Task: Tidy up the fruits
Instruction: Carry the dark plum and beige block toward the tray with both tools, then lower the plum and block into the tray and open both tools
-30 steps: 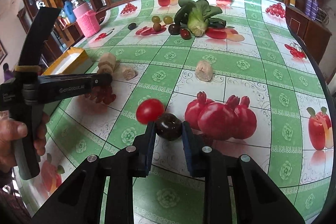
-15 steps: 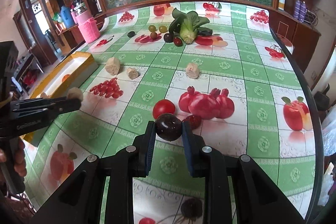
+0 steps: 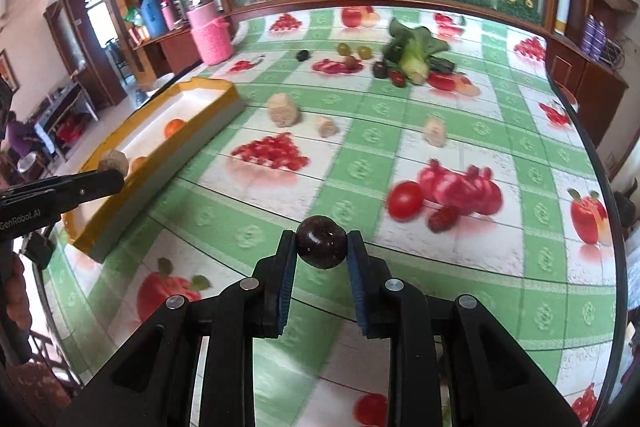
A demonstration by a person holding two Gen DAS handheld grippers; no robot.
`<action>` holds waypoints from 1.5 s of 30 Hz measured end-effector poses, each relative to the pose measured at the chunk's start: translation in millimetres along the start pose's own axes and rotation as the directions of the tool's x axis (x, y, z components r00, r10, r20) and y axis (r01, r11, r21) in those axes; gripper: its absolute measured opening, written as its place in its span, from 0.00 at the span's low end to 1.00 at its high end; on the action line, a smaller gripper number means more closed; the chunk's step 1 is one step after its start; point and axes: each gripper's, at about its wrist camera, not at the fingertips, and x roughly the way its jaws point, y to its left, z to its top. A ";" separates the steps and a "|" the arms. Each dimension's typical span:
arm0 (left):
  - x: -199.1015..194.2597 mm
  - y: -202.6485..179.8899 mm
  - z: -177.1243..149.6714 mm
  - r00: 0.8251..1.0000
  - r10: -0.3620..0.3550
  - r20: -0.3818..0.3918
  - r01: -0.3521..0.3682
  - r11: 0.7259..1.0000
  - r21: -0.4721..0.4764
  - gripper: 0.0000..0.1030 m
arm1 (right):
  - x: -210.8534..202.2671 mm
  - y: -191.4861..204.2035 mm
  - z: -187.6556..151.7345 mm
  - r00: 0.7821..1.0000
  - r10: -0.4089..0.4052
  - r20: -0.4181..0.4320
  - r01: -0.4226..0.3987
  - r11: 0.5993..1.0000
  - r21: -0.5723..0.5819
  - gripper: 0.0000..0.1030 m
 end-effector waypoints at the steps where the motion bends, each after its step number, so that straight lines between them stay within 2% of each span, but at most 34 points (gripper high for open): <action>1: -3.2 6.5 -0.7 1.000 0.007 0.006 -0.006 1.000 -0.010 0.22 | 1.9 8.3 3.7 1.000 0.014 0.001 -0.014 1.000 -0.011 0.24; 8: -23.3 60.4 -5.3 0.997 0.067 0.032 -0.064 0.994 -0.088 0.22 | 17.9 60.7 29.4 0.996 0.087 -0.006 -0.087 0.993 -0.081 0.24; 14: -32.3 107.9 -12.9 0.990 0.136 0.022 -0.132 0.982 -0.137 0.22 | 39.2 102.0 51.8 0.989 0.143 -0.023 -0.145 0.983 -0.114 0.24; 20: -30.3 137.6 -21.3 0.988 0.157 -0.005 -0.156 0.975 -0.160 0.22 | 60.2 136.0 69.9 0.983 0.178 -0.040 -0.182 0.973 -0.142 0.24; 26: -21.6 147.1 -25.2 0.990 0.139 -0.028 -0.142 0.976 -0.163 0.22 | 83.1 161.5 86.0 0.977 0.200 -0.068 -0.209 0.965 -0.161 0.24; 34: -0.9 148.9 -22.4 0.993 0.097 -0.061 -0.106 0.981 -0.164 0.22 | 127.2 190.3 97.1 0.973 0.187 -0.137 -0.211 0.958 -0.195 0.24; 45: 23.7 147.3 -23.7 0.992 0.075 -0.104 -0.091 0.984 -0.155 0.22 | 164.9 195.7 94.9 0.965 0.155 -0.210 -0.203 0.953 -0.227 0.24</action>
